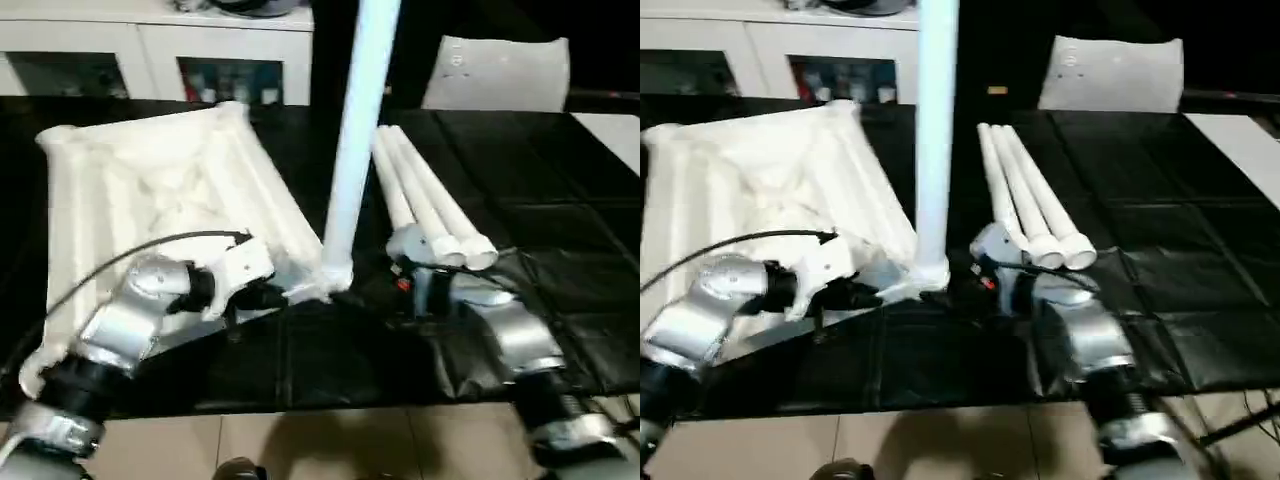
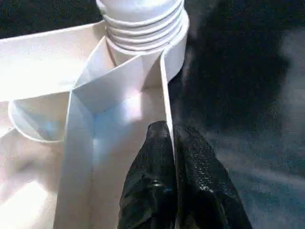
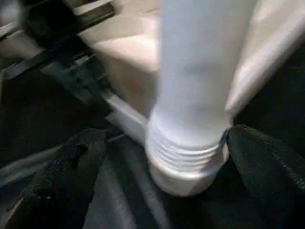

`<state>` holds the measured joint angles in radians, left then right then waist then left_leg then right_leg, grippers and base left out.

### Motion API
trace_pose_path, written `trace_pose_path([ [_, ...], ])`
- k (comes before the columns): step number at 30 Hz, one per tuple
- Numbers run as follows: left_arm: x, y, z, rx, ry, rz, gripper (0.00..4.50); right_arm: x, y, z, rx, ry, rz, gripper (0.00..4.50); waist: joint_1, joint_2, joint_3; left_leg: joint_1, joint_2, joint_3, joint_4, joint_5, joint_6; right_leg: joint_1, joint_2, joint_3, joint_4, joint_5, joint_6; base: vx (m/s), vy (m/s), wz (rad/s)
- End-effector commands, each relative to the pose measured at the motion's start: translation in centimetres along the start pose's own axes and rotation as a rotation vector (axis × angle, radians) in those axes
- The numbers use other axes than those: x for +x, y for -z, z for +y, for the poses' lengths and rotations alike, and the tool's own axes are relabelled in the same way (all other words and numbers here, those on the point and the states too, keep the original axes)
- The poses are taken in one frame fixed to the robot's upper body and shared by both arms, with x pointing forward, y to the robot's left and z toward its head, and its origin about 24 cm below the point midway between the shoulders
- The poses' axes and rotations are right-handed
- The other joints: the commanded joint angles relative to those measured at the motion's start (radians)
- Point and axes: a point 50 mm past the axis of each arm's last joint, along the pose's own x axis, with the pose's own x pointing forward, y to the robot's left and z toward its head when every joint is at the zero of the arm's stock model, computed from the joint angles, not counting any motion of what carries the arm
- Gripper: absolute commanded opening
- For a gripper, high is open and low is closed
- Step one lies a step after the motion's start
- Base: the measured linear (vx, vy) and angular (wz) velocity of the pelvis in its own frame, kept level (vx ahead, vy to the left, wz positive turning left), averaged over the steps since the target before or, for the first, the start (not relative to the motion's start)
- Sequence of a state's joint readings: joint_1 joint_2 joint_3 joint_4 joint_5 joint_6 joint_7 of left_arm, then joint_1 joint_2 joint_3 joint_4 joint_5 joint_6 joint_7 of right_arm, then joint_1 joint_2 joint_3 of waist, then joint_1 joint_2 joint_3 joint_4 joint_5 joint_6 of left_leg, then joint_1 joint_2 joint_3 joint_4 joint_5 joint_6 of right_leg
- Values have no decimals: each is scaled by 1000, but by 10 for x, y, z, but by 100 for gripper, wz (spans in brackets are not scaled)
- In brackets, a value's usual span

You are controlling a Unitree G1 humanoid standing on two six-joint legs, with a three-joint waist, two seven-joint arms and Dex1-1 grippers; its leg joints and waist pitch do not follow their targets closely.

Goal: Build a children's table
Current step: Rotate leg to tighten

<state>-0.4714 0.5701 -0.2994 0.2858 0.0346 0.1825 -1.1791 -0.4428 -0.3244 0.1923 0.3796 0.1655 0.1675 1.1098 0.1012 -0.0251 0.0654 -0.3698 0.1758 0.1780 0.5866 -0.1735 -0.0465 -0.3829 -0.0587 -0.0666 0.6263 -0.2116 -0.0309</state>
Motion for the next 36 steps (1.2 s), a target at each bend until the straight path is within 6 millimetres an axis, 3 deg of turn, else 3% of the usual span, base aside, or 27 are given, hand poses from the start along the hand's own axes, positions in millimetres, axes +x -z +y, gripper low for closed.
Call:
trace_pose_path([
  [1, 9, -7, -9, 85, 139, 4, 0, 2, -2, 5, -17, -91, 19, 441, -1, 18, -68, 21, 63, -22, -69, -215, 17, 39, -93, 59, -78, -132, -204, 0, 0, 0],
  [9, 8, -8, -10, 148, 272, 26, 0, 3, -4, 1, -66, -160, 70, 441, 10, 14, -68, 25, 67, -21, -70, -234, -3, 36, -98, 59, -76, -166, -221, 0, 0, 0],
  [10, 8, -7, -10, 155, 281, 29, 0, 3, -4, 0, -69, -167, 72, 416, 11, 13, -68, 23, 66, -21, -69, -229, -1, 36, -98, 59, -77, -168, -220, 0, 0, 0],
  [15, 8, -8, -8, 175, 285, 35, 0, 5, -6, 2, -65, -213, 81, 375, 11, 13, -69, 21, 66, -22, -69, -215, 3, 38, -98, 59, -73, -154, -215, 0, 0, 0],
  [16, 7, -8, -7, 174, 281, 32, 0, 6, -6, 3, -57, -227, 80, 369, 10, 7, -70, 19, 65, -20, -68, -211, 6, 40, -97, 58, -74, -152, -215, 0, 0, 0],
  [22, 6, -4, -6, 168, 274, 40, 0, 6, -2, 4, -38, -258, 92, 307, 9, 11, -67, 21, 66, -21, -69, -222, 6, 37, -97, 58, -76, -180, -214, 0, 0, 0],
  [29, 4, 0, -5, 154, 261, 39, 0, 7, 3, 7, -10, -267, 94, 269, 10, 9, -66, 20, 66, -20, -68, -208, 10, 36, -97, 58, -75, -164, -216, 0, 0, 0],
  [34, 1, -2, -5, 82, 187, 0, 0, 24, 3, 8, 89, -158, 12, 264, 6, 12, -62, 22, 70, -24, -75, -249, -9, 33, -102, 59, -76, -227, -215, 0, 0, 0],
  [36, 1, -5, -5, 31, 105, -22, 0, 35, 4, 8, 119, -77, -18, 264, -1, 11, -54, 23, 65, -27, -79, -293, -22, 29, -102, 59, -87, -308, -200, 0, 0, 0],
])
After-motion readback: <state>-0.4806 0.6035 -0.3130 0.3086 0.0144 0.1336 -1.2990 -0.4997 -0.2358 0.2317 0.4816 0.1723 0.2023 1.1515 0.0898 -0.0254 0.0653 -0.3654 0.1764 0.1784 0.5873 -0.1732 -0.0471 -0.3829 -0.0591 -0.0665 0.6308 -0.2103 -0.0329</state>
